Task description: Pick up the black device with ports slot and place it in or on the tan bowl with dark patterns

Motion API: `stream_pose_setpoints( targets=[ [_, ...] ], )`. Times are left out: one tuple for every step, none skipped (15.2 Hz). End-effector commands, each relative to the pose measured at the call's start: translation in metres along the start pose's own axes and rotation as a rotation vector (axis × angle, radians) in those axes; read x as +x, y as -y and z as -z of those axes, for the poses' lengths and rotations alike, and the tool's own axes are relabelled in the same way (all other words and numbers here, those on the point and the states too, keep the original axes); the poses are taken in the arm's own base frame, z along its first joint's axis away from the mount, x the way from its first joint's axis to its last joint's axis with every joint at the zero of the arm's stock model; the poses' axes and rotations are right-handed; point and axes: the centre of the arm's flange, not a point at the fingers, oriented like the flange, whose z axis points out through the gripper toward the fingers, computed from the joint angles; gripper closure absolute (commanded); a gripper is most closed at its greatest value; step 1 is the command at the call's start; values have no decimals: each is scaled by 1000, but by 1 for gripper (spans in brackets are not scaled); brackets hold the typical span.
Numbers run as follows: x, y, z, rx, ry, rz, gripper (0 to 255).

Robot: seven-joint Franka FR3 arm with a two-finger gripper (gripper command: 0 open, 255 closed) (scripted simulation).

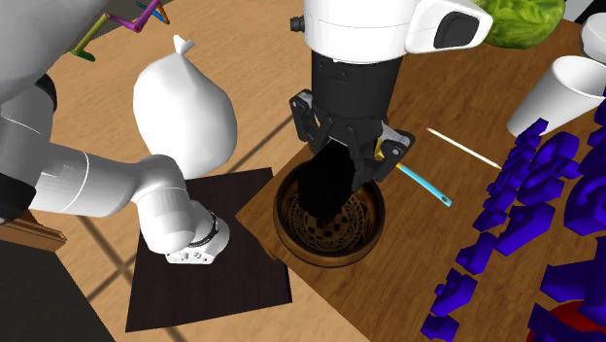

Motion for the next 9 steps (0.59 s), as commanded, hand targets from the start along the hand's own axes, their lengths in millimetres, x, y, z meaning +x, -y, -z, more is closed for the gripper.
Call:
stream_pose_setpoints(
  targets=[
    [1,2,-12,0,0,0,255],
    [2,2,-17,0,0,0,255],
    [2,3,-22,0,0,0,255],
    [3,4,-27,0,0,0,255],
    [4,4,-32,0,0,0,255],
    [4,5,-37,0,0,0,255],
    [5,6,-47,0,0,0,255],
    [5,6,-47,0,0,0,255],
    [5,6,-47,0,0,0,255]
  ],
)
